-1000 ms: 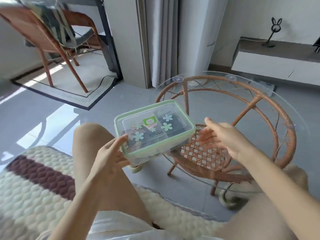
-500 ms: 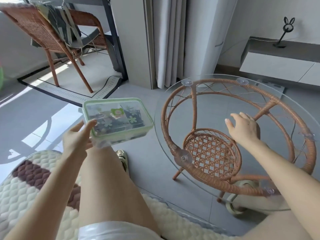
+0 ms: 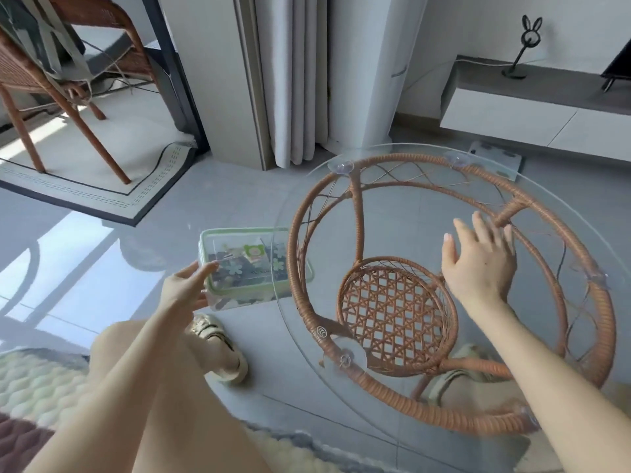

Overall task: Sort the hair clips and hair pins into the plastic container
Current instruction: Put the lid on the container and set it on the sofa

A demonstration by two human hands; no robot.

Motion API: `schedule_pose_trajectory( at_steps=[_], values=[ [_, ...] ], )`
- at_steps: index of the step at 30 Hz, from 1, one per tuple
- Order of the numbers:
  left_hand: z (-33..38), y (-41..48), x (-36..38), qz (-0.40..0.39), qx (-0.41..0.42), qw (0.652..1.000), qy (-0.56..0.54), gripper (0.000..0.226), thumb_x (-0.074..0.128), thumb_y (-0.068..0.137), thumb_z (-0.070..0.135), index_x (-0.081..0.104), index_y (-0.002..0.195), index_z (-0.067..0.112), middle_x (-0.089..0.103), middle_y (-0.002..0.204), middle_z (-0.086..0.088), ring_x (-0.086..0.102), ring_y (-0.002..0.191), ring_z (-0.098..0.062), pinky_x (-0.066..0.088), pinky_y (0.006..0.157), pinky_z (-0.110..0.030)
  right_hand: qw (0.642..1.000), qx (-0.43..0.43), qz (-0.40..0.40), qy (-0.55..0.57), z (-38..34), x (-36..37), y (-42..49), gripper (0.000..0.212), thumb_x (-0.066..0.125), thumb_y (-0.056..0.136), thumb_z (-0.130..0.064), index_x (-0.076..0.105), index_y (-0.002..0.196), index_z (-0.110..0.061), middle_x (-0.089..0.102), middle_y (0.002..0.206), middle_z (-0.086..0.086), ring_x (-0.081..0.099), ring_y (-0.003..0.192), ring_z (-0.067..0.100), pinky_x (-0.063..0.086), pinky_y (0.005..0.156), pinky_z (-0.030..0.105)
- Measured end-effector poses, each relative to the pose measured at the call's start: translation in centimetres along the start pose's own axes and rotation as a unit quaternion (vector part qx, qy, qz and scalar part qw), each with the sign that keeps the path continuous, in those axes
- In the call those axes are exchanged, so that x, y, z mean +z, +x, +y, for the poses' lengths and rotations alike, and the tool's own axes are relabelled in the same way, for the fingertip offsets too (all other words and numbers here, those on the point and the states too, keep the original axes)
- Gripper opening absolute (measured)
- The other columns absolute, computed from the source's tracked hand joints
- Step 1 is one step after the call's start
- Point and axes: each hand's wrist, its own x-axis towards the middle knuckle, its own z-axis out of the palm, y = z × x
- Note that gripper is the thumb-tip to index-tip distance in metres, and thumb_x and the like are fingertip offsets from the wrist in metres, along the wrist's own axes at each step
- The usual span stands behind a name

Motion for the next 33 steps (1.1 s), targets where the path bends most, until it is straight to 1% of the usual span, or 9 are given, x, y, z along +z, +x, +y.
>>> schedule_pose_trajectory(
  at_steps=[6,10,12,14,16,19,25,29,33],
  values=[
    [-3.5,1.5,5.8,-0.124,-0.044,0.991,0.040,0.026,0.062,0.086,0.028,0.061,0.111,0.021,0.065,0.080,-0.006,0.065,0.043,-0.010,0.053,0.043,-0.019,0.997,0.064,0.020,-0.033,-0.1,0.1,-0.1,0.052,0.029,0.093,-0.038,0.042,0.136,-0.013,0.038,0.145,0.023,0.035,0.134,0.040,0.007,0.114,0.055],
    [-4.9,1.7,10.1,-0.194,-0.064,0.978,0.044,0.022,0.062,0.086,0.029,0.065,0.089,0.007,0.067,0.058,0.002,0.062,0.044,-0.007,0.051,0.044,-0.018,0.995,0.095,-0.031,-0.007,3.3,0.3,1.0,0.059,0.023,0.091,-0.046,0.035,0.141,-0.018,0.031,0.149,0.020,0.027,0.138,0.038,0.005,0.114,0.056],
    [-6.0,2.6,12.2,-0.220,-0.078,0.972,0.032,0.015,0.056,0.089,0.023,0.063,0.085,0.010,0.071,0.082,-0.008,0.066,0.061,-0.009,0.055,0.060,-0.026,0.992,0.071,-0.101,-0.025,6.0,0.5,1.5,0.064,0.018,0.088,-0.053,0.027,0.144,-0.022,0.025,0.152,0.018,0.020,0.141,0.035,0.003,0.115,0.053],
    [-6.6,2.9,13.4,-0.294,-0.082,0.952,0.023,0.016,0.048,0.094,0.018,0.062,0.100,0.013,0.063,0.111,-0.013,0.067,0.088,-0.021,0.055,0.078,-0.037,0.988,0.061,-0.141,-0.016,7.0,0.5,1.8,0.068,0.013,0.086,-0.057,0.025,0.145,-0.024,0.021,0.154,0.015,0.015,0.143,0.032,0.004,0.117,0.050],
    [-7.4,3.1,15.6,-0.363,-0.081,0.928,0.024,0.025,0.055,0.089,0.026,0.063,0.111,0.015,0.067,0.113,-0.010,0.069,0.097,-0.026,0.058,0.077,-0.039,0.987,0.064,-0.146,-0.012,7.2,0.8,2.1,0.069,0.012,0.086,-0.056,0.028,0.144,-0.022,0.021,0.154,0.015,0.014,0.143,0.032,0.006,0.117,0.049],
    [-7.7,1.9,18.9,-0.359,-0.080,0.929,0.044,0.020,0.059,0.086,0.028,0.069,0.103,0.023,0.075,0.096,-0.004,0.072,0.086,-0.024,0.060,0.068,-0.032,0.989,0.059,-0.135,-0.019,6.6,0.6,1.8,0.068,0.013,0.087,-0.053,0.029,0.143,-0.020,0.023,0.153,0.017,0.015,0.143,0.033,0.007,0.116,0.047],
    [-10.8,1.5,24.9,-0.383,-0.105,0.916,0.056,0.039,0.070,0.079,0.032,0.064,0.117,0.024,0.074,0.101,-0.008,0.071,0.090,-0.030,0.058,0.080,-0.044,0.990,0.065,-0.126,-0.020,6.8,0.9,1.8,0.064,0.019,0.089,-0.051,0.033,0.142,-0.018,0.027,0.152,0.018,0.019,0.142,0.033,0.010,0.116,0.046],
    [-12.3,1.6,26.5,-0.373,-0.129,0.917,0.054,0.038,0.067,0.083,0.020,0.059,0.118,0.029,0.074,0.071,0.001,0.068,0.054,-0.012,0.059,0.057,-0.026,0.990,0.063,-0.124,-0.020,6.6,0.9,1.8,0.062,0.020,0.089,-0.051,0.032,0.142,-0.019,0.027,0.152,0.017,0.019,0.142,0.033,0.011,0.116,0.046],
    [-12.3,2.7,25.9,-0.384,-0.139,0.911,0.051,0.051,0.064,0.085,0.021,0.046,0.133,0.025,0.069,0.110,-0.013,0.071,0.082,-0.025,0.060,0.071,-0.037,0.990,0.061,-0.124,-0.018,6.6,0.9,1.8,0.062,0.020,0.089,-0.051,0.033,0.142,-0.019,0.028,0.151,0.017,0.020,0.142,0.034,0.012,0.116,0.047]
  ],
)
